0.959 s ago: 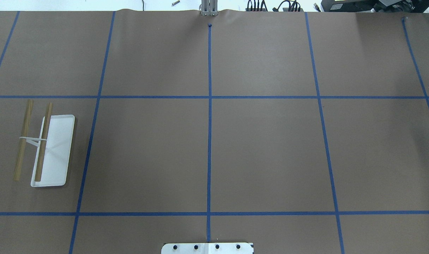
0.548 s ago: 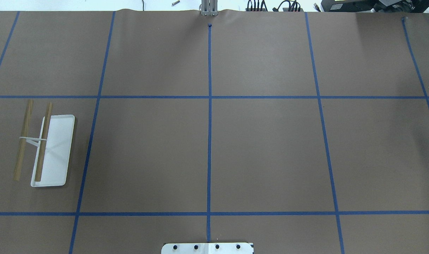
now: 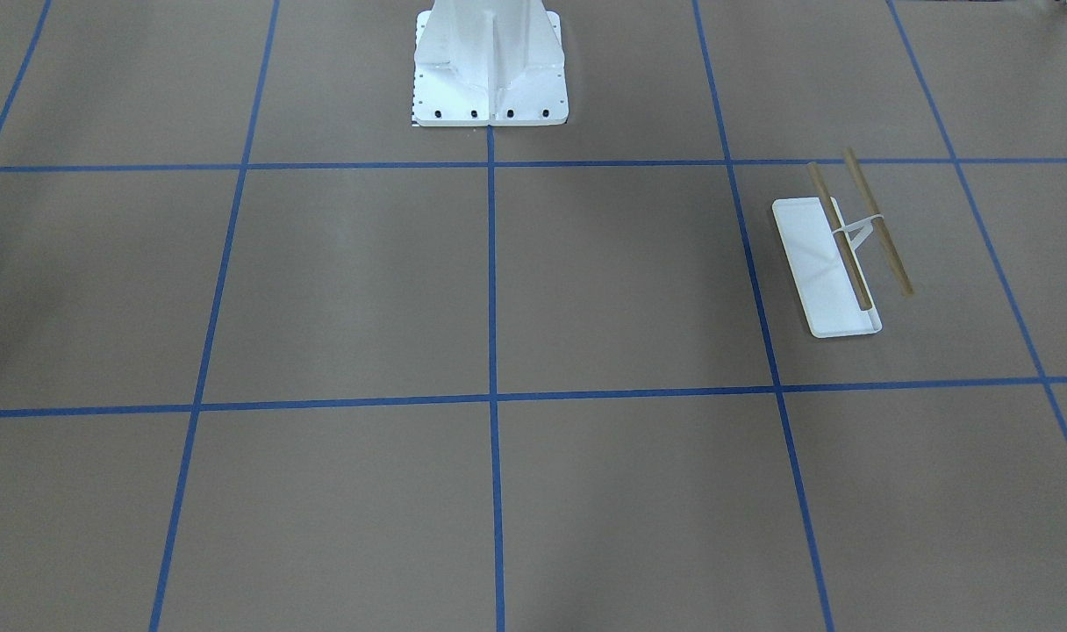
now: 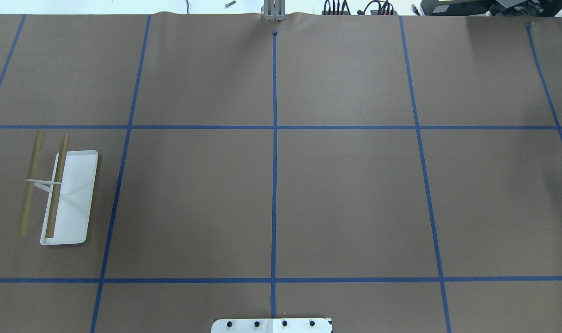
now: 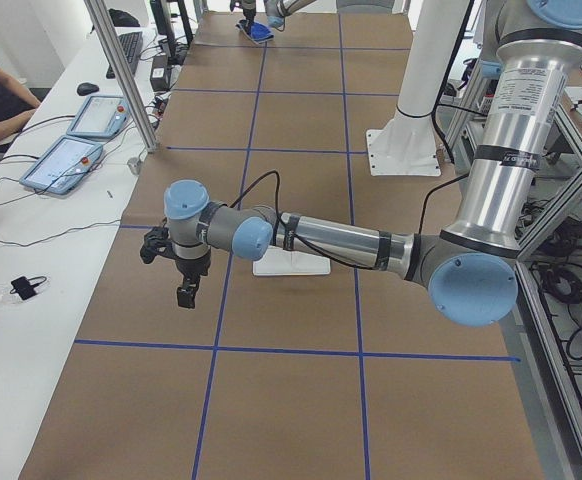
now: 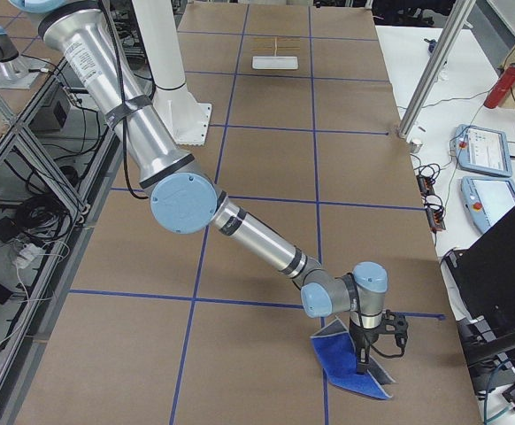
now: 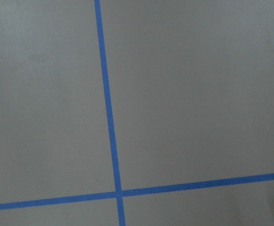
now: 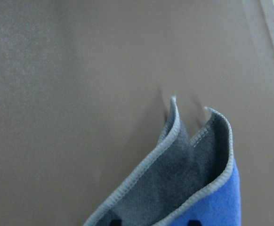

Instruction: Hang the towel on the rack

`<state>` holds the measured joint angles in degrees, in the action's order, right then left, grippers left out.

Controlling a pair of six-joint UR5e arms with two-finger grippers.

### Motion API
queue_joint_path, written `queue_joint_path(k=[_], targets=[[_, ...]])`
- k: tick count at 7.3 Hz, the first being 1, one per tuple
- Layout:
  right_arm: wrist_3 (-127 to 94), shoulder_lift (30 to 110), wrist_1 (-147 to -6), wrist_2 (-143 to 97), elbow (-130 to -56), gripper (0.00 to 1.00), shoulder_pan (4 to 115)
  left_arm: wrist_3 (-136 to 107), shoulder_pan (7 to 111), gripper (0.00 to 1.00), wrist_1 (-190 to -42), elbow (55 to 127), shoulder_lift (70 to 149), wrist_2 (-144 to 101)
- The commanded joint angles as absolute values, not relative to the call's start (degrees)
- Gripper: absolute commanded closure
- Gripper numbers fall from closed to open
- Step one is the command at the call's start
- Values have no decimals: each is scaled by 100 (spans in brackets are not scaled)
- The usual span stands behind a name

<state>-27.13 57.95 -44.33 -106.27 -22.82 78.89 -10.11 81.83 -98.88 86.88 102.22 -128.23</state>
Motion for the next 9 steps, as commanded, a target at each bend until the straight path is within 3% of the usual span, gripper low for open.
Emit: queue_joint_path(k=[1,6,9], targets=[[-2812,5801,-4342,-10643,-2259,96,7866,-1019,8183,2,-9888,8684,10222,-12823],[-2682,5740,-4315,-11309,-2433,100,8102,-1098,8183,2,-9888,8692,10239,-12832],[-2549,5739,-4699,-11890,-3230,100,8323,-1099,8174,2,-9888,8701,10231,-12841]])
